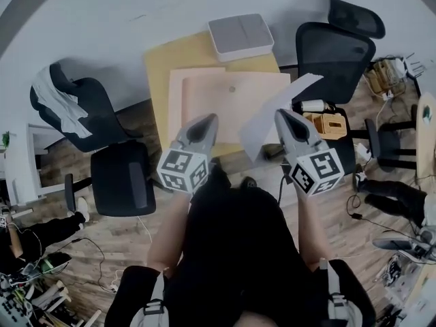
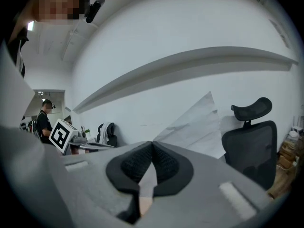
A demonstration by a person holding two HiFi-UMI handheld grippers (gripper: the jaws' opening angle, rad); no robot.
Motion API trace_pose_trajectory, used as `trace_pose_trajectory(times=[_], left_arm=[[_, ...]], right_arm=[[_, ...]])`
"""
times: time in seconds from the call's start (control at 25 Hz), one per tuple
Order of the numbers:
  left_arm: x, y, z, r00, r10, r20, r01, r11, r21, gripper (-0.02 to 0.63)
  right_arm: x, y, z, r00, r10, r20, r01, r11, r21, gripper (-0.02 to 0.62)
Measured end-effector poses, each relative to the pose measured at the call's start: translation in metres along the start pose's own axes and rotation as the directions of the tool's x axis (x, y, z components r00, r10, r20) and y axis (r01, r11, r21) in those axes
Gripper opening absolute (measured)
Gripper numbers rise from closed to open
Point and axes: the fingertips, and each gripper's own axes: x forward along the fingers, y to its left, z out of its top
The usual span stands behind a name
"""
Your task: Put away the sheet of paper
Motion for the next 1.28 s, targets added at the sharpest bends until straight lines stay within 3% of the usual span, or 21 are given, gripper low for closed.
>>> trace_pose_trajectory(times=[0.4,0.76,1.08,1.28], left_arm=[[-0.014,0.073,-0.001,1.000,0.026,0.000,-0.026,0.999,-0.035,0.009],[-0.015,0.097,-0.001,0.996,0.092,-0.008,-0.092,0.994,-0.055,0.009],[-0.005,0.093,0.007,0.974,0.225,0.012,-0.222,0.969,-0.107,0.009],[0.002,0.081,0.008,0.951,0.308,0.014,-0.303,0.944,-0.132,0.009]], right_arm=[[0.077,0.042,-0.011,0.996,0.072,-0.056,-0.072,0.997,0.004,0.002],[0.120,0.053,-0.029,0.978,0.177,-0.112,-0.172,0.984,0.055,0.002],[0.145,0.028,-0.047,0.934,0.300,-0.196,-0.282,0.953,0.114,0.002],[0.153,0.002,-0.070,0.894,0.376,-0.243,-0.328,0.919,0.218,0.002]])
